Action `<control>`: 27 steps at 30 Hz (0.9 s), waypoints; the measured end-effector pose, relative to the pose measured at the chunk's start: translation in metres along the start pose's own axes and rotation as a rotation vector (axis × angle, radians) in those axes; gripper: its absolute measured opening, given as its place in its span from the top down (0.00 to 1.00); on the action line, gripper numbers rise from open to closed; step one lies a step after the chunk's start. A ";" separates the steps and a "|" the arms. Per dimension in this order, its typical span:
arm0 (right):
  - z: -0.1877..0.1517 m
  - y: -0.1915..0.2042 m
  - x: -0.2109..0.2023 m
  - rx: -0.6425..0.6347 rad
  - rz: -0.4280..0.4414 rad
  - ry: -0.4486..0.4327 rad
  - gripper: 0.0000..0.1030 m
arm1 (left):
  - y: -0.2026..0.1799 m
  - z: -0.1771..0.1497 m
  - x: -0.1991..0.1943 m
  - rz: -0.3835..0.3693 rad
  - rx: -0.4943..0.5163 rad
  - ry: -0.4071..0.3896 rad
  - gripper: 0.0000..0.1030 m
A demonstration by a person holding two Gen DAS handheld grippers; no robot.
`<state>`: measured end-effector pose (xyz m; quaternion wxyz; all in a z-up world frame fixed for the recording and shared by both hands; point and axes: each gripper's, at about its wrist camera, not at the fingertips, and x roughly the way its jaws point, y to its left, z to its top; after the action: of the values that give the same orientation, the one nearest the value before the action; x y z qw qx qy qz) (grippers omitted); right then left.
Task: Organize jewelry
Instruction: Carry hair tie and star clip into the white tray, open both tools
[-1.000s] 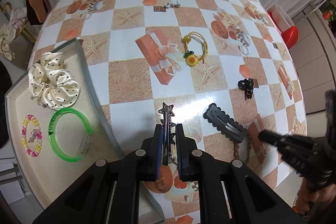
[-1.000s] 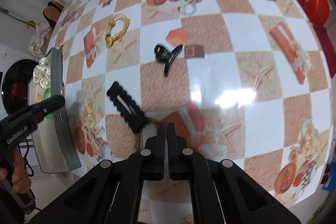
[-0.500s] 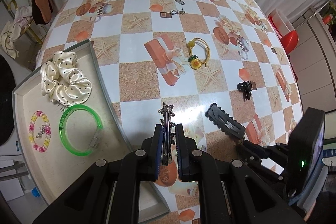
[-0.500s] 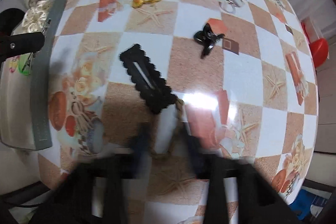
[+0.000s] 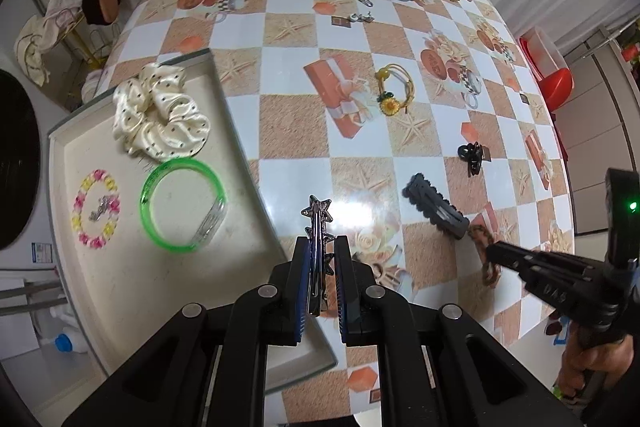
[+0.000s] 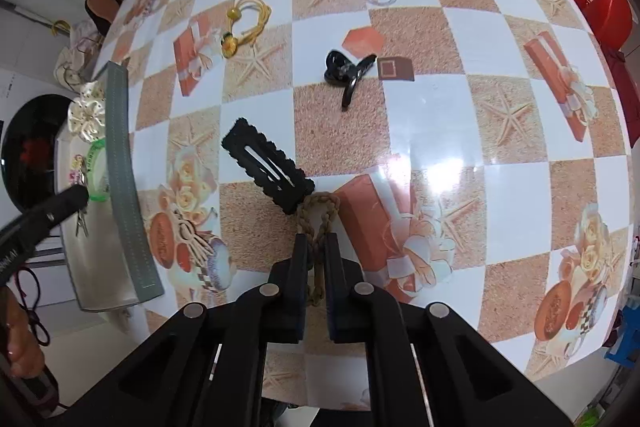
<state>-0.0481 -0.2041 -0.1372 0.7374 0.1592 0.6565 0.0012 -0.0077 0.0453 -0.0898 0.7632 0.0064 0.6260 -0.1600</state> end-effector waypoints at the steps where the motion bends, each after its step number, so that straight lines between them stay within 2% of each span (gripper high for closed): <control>1: 0.001 0.001 -0.004 -0.004 0.000 -0.004 0.93 | 0.002 -0.002 -0.002 0.001 -0.005 0.000 0.84; 13: 0.016 0.048 -0.035 -0.092 0.037 -0.053 0.93 | 0.042 -0.024 -0.025 0.033 -0.109 -0.017 0.84; 19: 0.032 0.099 -0.047 -0.192 0.087 -0.078 0.93 | 0.074 -0.037 -0.038 0.058 -0.193 -0.039 0.84; 27: 0.048 0.177 -0.039 -0.354 0.151 -0.077 0.93 | 0.117 -0.054 -0.043 0.093 -0.309 -0.059 0.84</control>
<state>0.0293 -0.0557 -0.0534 0.7763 0.0755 0.6035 0.1659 -0.0363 0.1778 -0.0822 0.7799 -0.0869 0.6193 -0.0267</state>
